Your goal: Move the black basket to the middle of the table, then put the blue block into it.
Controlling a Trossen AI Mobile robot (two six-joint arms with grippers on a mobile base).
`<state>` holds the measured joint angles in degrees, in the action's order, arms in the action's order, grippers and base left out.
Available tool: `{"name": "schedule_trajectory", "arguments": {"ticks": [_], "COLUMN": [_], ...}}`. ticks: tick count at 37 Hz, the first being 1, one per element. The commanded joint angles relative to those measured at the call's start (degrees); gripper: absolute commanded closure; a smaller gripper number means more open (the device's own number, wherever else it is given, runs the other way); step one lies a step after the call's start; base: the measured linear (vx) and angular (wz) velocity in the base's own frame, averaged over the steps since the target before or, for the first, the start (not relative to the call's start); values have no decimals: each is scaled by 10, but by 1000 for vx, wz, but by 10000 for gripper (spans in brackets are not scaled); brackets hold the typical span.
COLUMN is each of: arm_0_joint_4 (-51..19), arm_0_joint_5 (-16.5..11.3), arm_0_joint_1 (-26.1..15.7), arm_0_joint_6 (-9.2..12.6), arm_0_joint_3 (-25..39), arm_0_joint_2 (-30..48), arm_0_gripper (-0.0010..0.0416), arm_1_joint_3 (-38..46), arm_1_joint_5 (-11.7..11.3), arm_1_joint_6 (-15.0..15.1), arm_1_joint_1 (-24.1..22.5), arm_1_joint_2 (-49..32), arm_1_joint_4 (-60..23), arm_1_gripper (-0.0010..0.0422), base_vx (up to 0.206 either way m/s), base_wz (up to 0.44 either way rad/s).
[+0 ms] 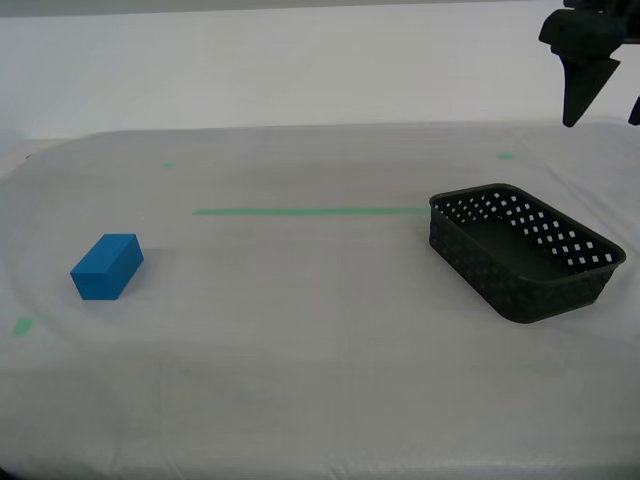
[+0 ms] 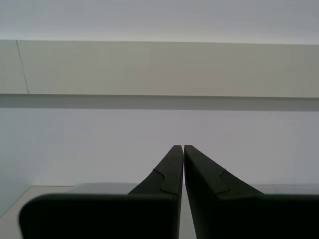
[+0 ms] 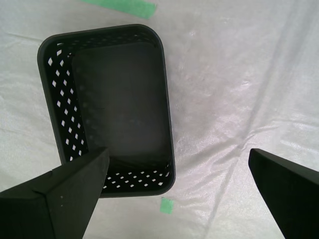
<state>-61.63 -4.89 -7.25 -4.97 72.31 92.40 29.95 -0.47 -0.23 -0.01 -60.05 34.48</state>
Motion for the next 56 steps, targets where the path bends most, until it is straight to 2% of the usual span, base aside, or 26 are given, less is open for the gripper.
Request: {"name": "schedule_trajectory", "arguments": {"ticks": [1, 44, 52, 56], "arm_0_joint_4": [-1, 1, 2, 15], "arm_0_joint_5": [1, 1, 7, 25], "arm_0_joint_1": [-1, -11, -22, -29], "arm_0_joint_6": [0, 0, 0, -3], "arm_0_joint_3": [0, 0, -8, -26], "arm_0_joint_2": [0, 0, 1, 1], "arm_0_gripper": [16, 17, 16, 16], "arm_1_joint_3": [0, 0, 0, 0], "arm_1_joint_5": [1, 1, 1, 1], "arm_1_joint_6": [1, 1, 1, 1], "arm_1_joint_1": [0, 0, 0, 0], "arm_1_joint_2": [0, 0, 0, 0], "arm_1_joint_4": [3, 3, 3, 3], "arm_1_gripper": [412, 412, 412, 412], "base_vx": [0, 0, 0, 0], "base_wz": [0, 0, 0, 0]}}
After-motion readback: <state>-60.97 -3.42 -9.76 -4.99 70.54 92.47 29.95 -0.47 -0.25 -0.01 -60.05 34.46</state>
